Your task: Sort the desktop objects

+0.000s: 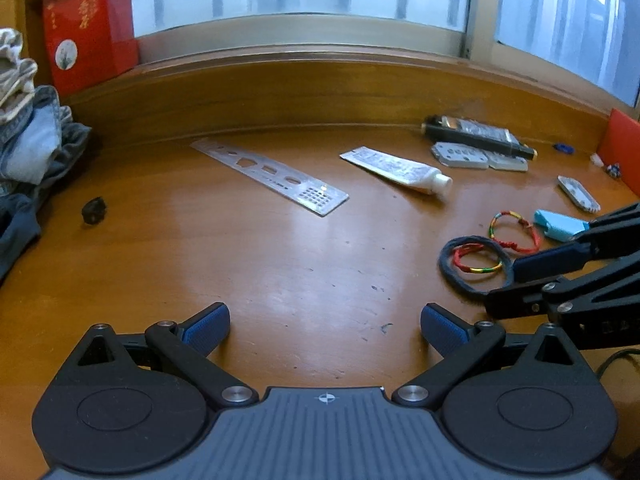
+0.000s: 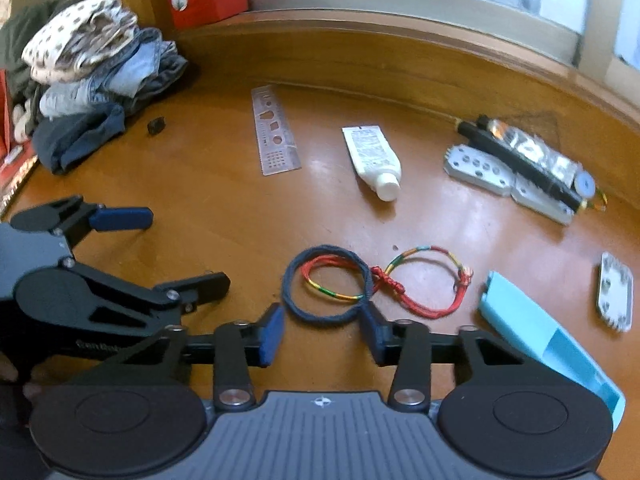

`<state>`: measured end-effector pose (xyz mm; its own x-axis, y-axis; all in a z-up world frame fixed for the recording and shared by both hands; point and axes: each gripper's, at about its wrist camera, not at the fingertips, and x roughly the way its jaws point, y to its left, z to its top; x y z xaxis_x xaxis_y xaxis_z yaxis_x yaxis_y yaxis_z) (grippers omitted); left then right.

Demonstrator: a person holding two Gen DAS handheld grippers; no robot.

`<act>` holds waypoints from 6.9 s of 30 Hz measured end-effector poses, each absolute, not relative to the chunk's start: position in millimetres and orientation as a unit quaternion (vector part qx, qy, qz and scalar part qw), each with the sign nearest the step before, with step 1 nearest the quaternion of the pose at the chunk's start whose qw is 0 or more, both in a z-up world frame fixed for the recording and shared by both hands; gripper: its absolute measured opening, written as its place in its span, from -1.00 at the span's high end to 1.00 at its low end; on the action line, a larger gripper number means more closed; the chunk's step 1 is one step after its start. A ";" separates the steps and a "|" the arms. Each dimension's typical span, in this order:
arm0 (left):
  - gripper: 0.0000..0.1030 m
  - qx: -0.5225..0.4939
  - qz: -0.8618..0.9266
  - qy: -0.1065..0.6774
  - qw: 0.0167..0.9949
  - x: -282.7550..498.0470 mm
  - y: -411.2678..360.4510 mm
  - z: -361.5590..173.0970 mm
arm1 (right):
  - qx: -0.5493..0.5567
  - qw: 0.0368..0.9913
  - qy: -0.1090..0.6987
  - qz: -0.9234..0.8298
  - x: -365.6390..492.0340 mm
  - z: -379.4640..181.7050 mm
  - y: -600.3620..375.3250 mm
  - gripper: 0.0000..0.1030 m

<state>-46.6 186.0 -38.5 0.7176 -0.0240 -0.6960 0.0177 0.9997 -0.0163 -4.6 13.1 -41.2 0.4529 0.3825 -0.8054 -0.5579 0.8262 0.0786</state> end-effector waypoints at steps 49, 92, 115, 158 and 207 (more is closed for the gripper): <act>-0.27 0.124 -0.103 0.332 0.929 -24.4 110.4 -24.7 | -0.047 0.857 0.418 0.297 36.5 -48.4 -26.4 0.96; 0.91 -0.044 -0.157 0.328 0.931 -25.3 134.4 17.7 | 0.190 0.884 0.332 0.270 -5.1 13.0 -101.7 0.97; 0.90 -0.046 -0.156 0.325 0.932 -44.6 -23.8 25.4 | 0.178 0.896 0.301 0.274 -47.3 23.2 -259.2 0.97; 0.90 -0.011 -0.209 0.266 0.941 4.6 -174.7 68.6 | 0.181 0.918 0.237 0.261 -32.9 59.2 -403.1 0.97; 0.01 0.034 -0.289 0.267 0.919 86.2 -419.8 75.3 | 0.192 0.957 0.192 0.101 16.1 48.8 -646.7 0.36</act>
